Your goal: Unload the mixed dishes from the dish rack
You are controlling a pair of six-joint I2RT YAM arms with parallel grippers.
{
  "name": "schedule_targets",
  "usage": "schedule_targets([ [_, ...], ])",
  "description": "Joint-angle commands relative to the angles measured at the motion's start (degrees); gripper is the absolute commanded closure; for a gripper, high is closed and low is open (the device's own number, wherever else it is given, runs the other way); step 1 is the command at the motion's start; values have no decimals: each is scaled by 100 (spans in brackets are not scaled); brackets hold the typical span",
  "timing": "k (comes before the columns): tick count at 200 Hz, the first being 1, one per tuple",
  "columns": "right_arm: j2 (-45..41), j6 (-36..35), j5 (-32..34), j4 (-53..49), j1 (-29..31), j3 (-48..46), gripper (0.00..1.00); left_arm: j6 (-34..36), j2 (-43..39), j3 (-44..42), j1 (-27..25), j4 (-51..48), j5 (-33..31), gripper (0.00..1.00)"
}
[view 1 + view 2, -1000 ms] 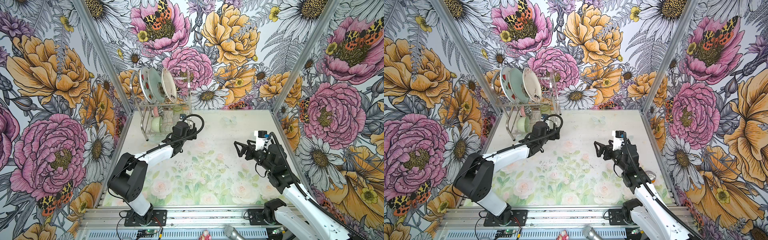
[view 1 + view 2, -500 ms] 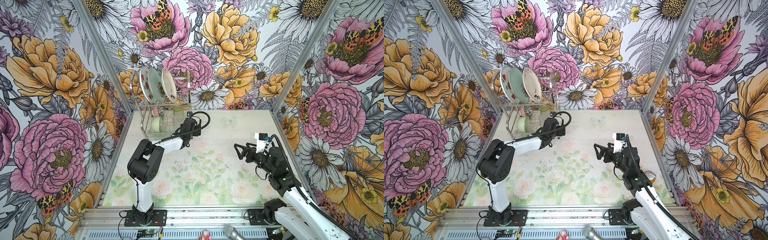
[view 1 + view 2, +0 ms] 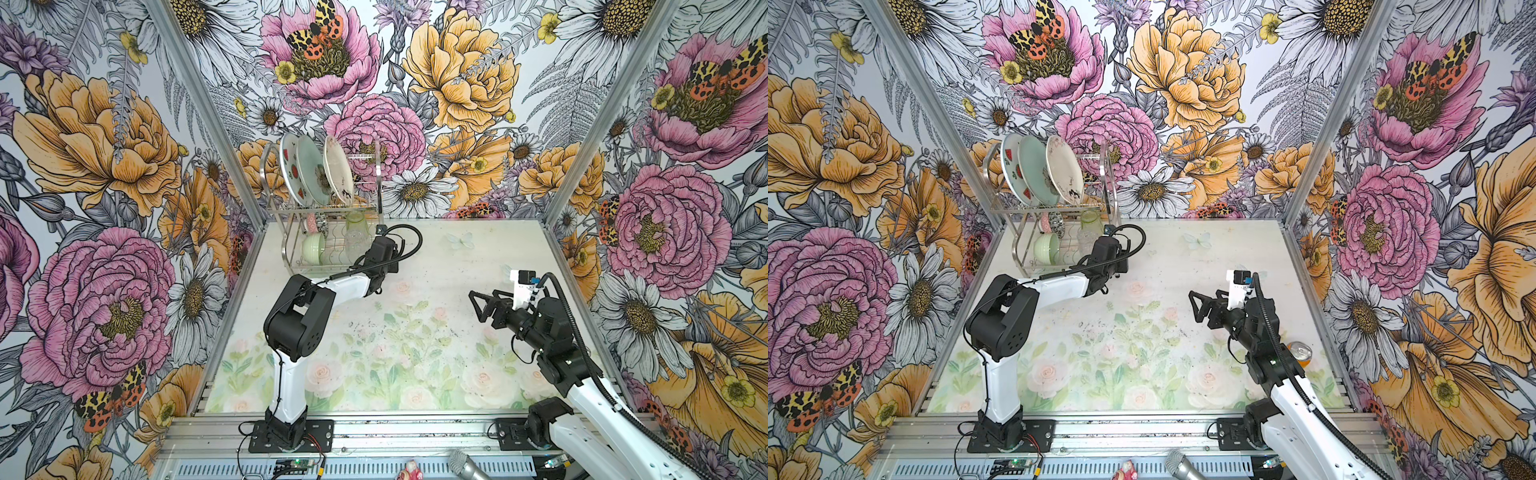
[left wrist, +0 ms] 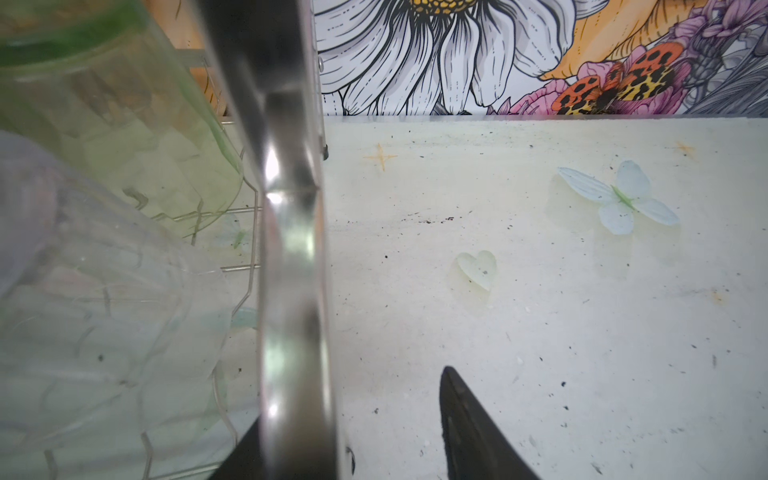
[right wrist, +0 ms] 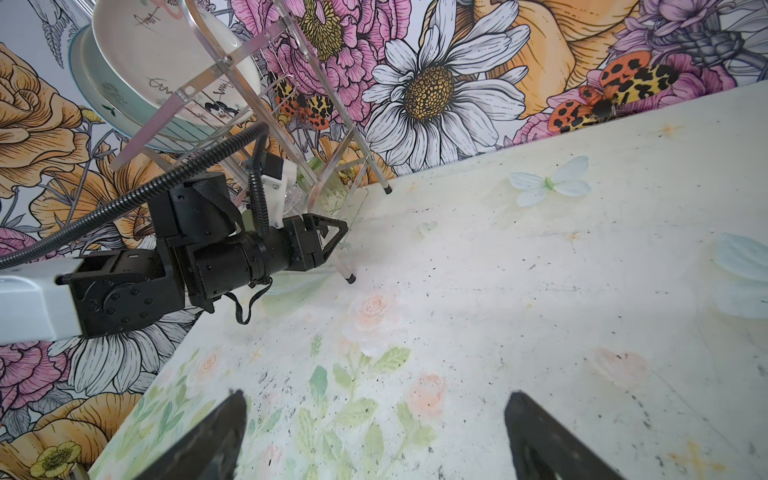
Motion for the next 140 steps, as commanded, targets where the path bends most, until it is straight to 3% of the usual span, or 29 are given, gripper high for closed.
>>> schedule_targets([
  [1, -112, 88, 142, -31, -8, -55, 2, 100, 122, 212, -242, 52, 61, 50],
  [60, -217, 194, 202, -141, -50, -106, 2, 153, 127, 260, -622, 113, 66, 59],
  [79, -229, 266, 253, -177, -87, -126, 2, 191, 156, 220, -743, 340, 333, 63],
  [140, -275, 432, 163, -328, -233, -165, 3, -70, 117, 200, -1399, 430, 268, 62],
])
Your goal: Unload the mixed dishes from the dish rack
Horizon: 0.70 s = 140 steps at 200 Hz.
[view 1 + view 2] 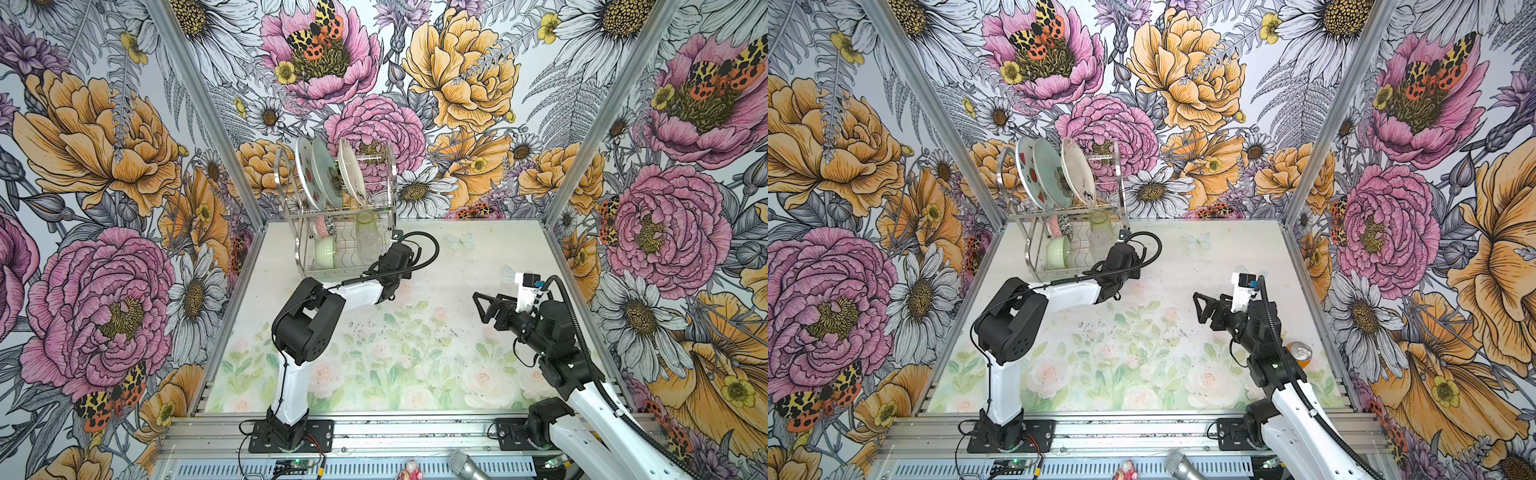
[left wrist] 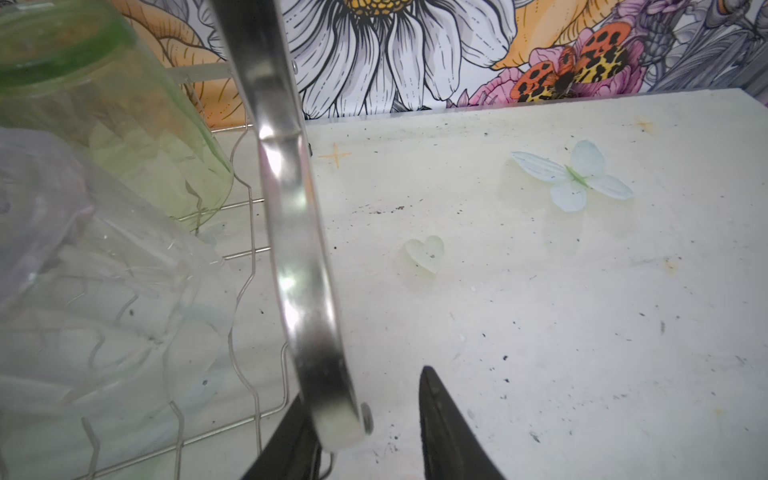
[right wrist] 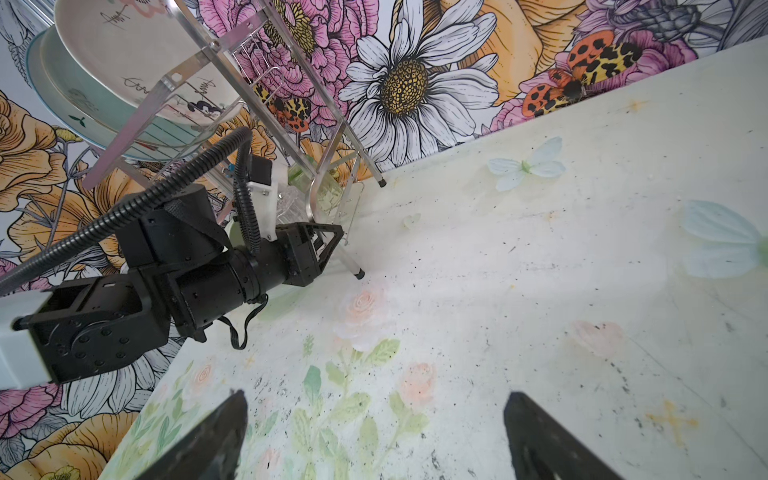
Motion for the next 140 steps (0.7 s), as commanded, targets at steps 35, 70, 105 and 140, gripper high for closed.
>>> schedule_targets([
  [35, -108, 165, 92, -136, -144, -125, 3, -292, -23, 120, -1047, 371, 726, 62],
  [70, -226, 196, 83, -272, -277, -145, 3, -407, -228, -40, -1380, 466, 616, 62],
  [105, -441, 219, 83, -398, -400, -190, 3, -665, -511, -363, -1719, 709, 417, 62],
  [140, -505, 288, 92, -457, -461, -234, 4, -708, -620, -391, -2041, 765, 251, 61],
])
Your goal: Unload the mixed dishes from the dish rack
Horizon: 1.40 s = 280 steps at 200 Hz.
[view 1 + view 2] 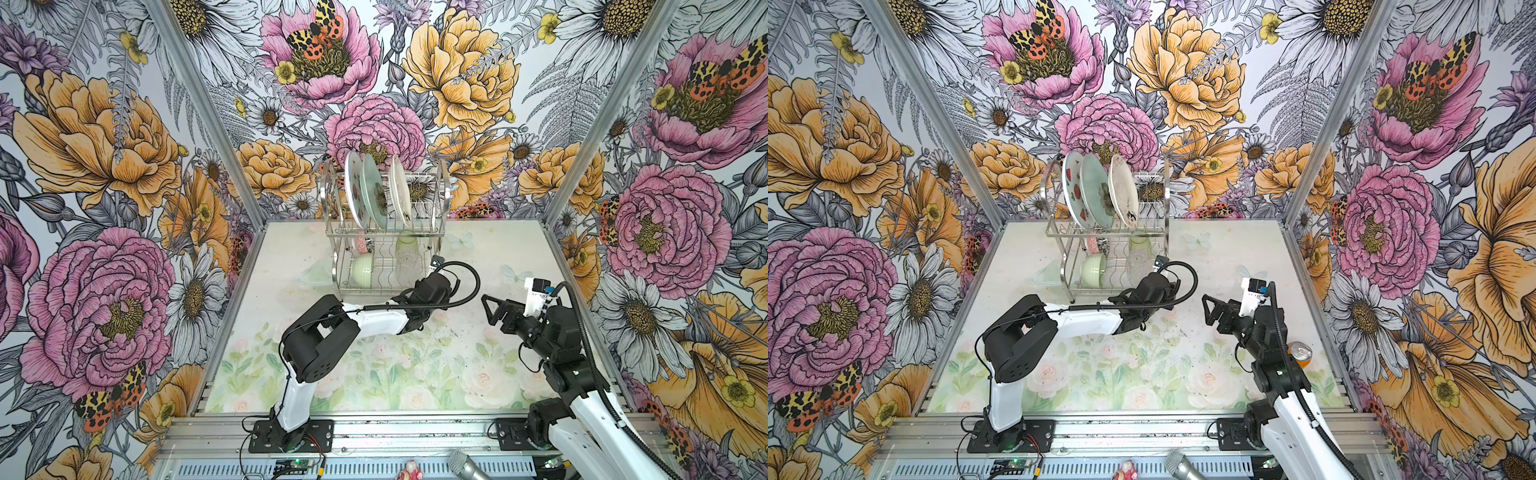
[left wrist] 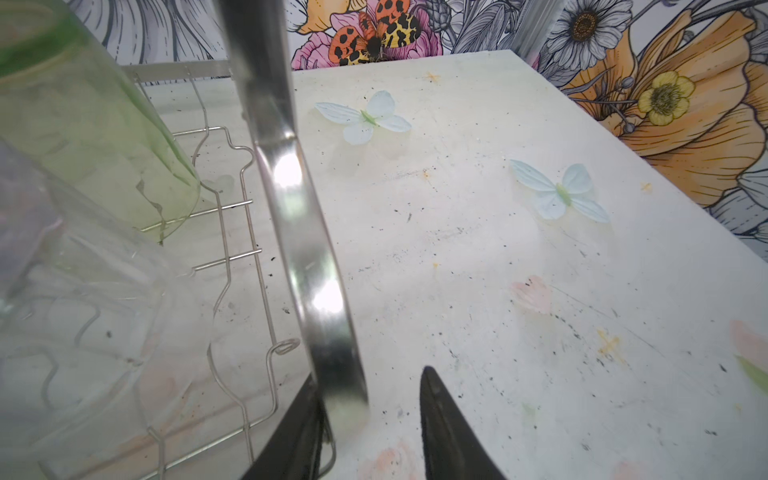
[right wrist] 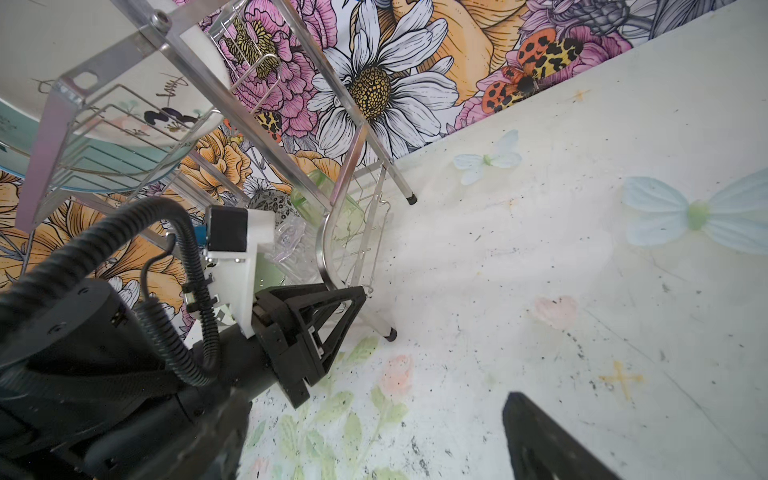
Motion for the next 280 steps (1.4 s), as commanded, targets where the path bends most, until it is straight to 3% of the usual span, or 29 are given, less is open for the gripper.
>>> schedule_targets([
  [1, -66, 76, 95, -69, -61, -46, 4, -190, -345, 19, -381, 508, 306, 62],
  [57, -41, 110, 134, -147, -73, -72, 4, -305, -637, -104, -432, 534, 501, 53],
  [84, -5, 82, 125, -205, -77, -57, 4, -243, -1160, -373, -484, 540, 453, 36],
  [121, 436, -90, -182, -346, -1, 175, 4, 53, -1751, -867, -615, 541, 158, 1],
  [215, 1297, -311, 813, -316, 1101, 790, 1, 5, -3804, -2551, -784, 380, -994, 1],
  [280, 2305, -444, 1117, 582, 1671, 1080, 2, -228, -5471, -3390, -681, -456, -1672, 1],
])
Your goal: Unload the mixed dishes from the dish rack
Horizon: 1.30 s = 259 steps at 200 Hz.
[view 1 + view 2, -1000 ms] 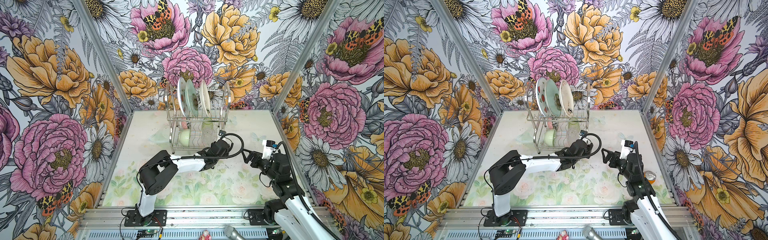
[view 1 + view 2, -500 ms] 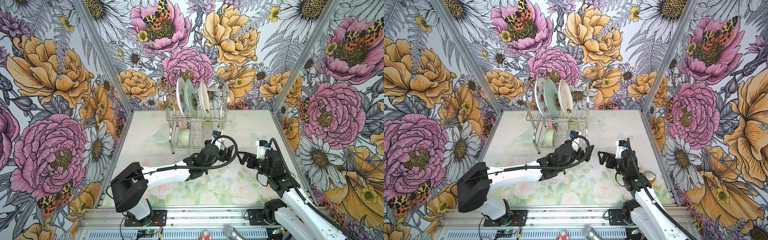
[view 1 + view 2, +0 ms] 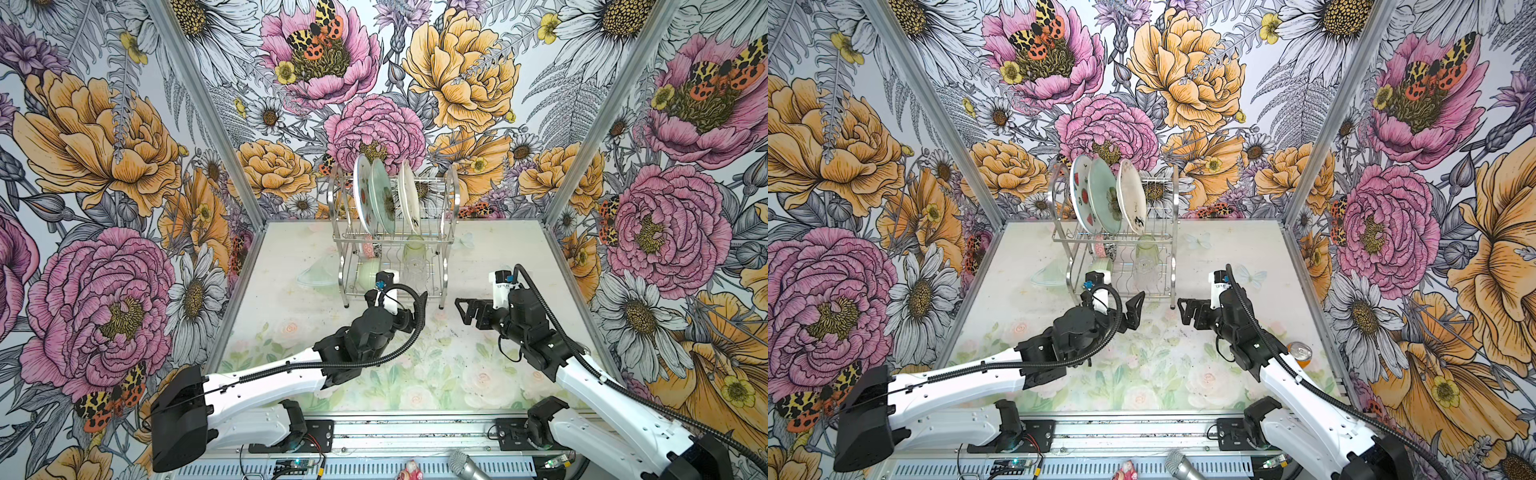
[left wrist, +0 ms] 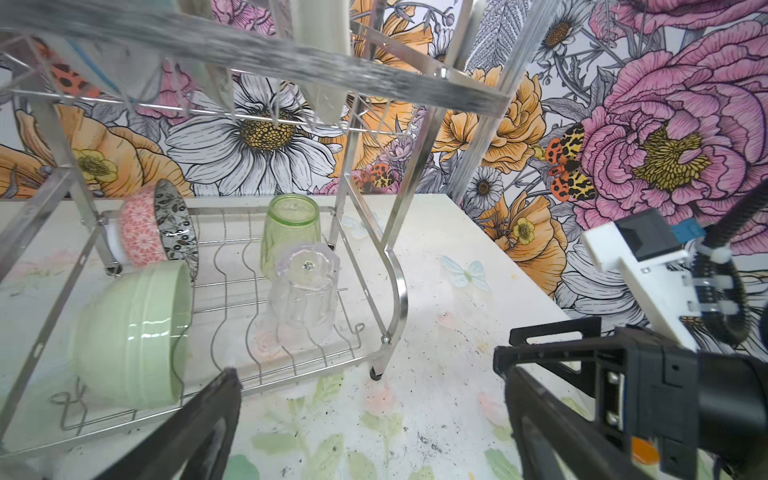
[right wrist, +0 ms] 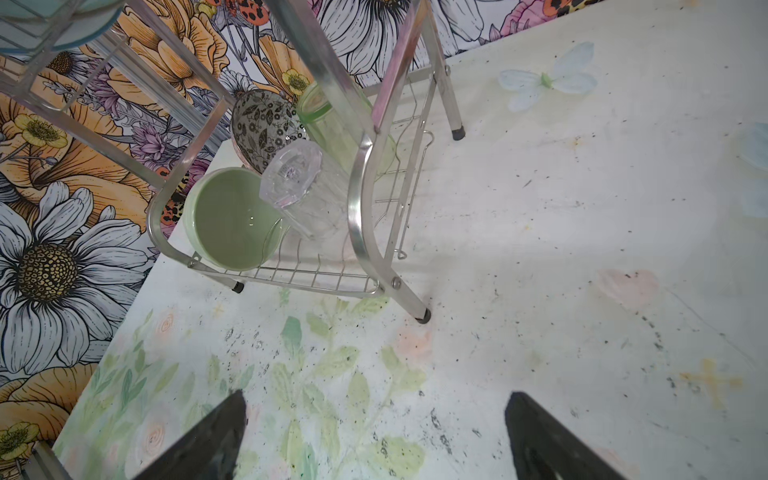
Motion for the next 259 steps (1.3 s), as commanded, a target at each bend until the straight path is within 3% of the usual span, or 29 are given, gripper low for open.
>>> schedule_targets([
  [1, 348, -144, 287, 581, 136, 236, 2, -146, -507, -314, 68, -482, -410, 1],
  [56, 996, -223, 603, 1597, 263, 197, 2, -353, -2027, -867, 500, -1552, -513, 1],
  [92, 1441, -261, 887, 1641, 335, 362, 0, -493, -3107, -1225, 806, -2068, -609, 1],
  [119, 1668, -348, 923, 1819, 373, 394, 1, -630, -3619, -1462, 1174, -2178, -306, 1],
  [259, 2507, -504, 1065, 2159, 386, 792, 4, -544, -2954, -1340, 2180, -2079, 539, 1],
])
